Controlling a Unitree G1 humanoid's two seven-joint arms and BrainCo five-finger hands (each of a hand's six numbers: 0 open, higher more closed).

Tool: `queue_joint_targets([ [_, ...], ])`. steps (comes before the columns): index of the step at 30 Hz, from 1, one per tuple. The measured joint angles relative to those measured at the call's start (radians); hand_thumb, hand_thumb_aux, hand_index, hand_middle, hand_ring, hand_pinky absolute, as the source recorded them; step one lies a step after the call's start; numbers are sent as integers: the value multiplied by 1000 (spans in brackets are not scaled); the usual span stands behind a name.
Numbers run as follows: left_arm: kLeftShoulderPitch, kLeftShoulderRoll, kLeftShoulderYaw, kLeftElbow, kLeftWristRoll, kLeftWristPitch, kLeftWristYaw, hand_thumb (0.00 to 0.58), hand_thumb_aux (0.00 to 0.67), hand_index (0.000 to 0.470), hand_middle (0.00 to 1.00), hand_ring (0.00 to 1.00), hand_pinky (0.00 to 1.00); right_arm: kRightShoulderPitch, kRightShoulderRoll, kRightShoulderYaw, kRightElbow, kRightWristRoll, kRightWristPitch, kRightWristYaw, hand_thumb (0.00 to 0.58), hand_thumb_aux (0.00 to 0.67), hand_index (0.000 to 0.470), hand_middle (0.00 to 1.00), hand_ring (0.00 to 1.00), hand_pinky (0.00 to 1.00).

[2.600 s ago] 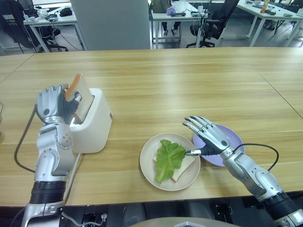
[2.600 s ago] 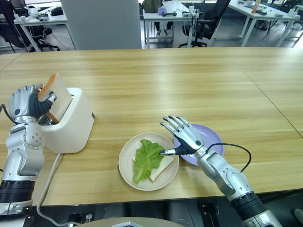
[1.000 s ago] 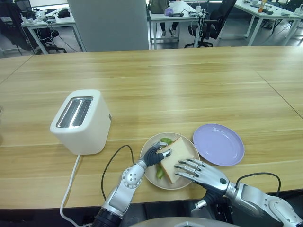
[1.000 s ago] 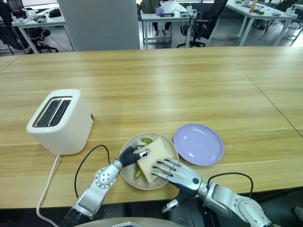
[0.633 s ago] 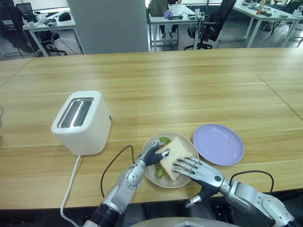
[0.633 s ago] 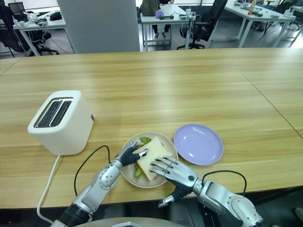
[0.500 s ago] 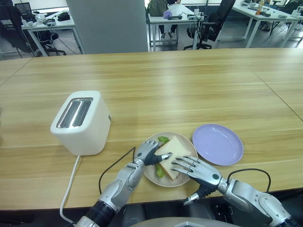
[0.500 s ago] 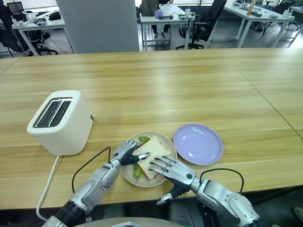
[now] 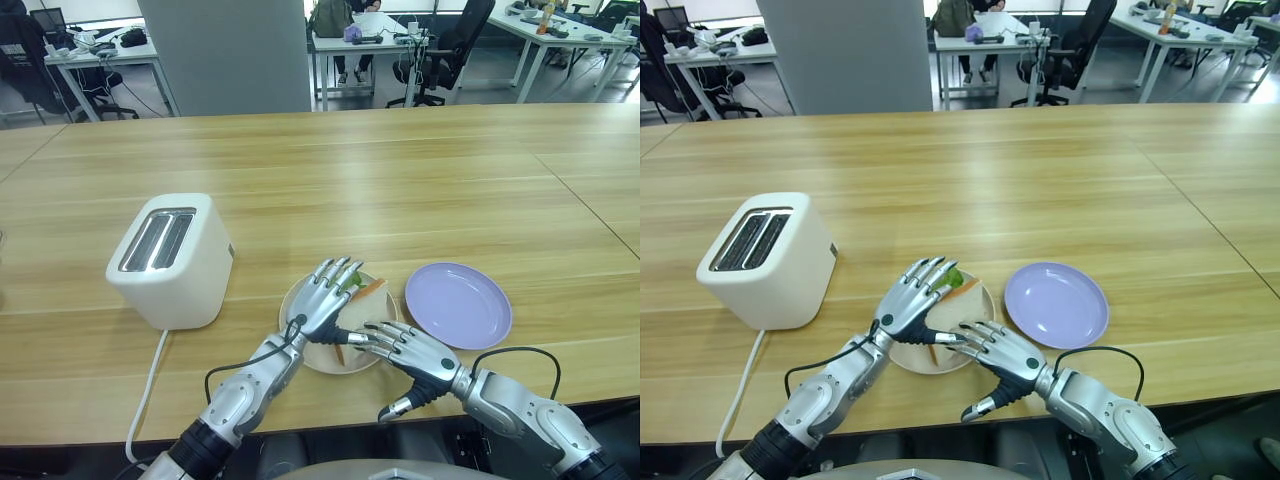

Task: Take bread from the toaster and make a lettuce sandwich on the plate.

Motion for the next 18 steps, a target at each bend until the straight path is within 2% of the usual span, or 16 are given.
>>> queue_joint_targets([
  [7,22,57,58,-37,-55,-30,-2,0,0,0,0,0,0,-40,27,7,103,17,64,32,0,0,0,0,0,0],
  [18,61,73,95,-32,-115,-47,-14,0,0,0,0,0,0,-68,48,16,81,33,89,49,0,0,0,0,0,0],
])
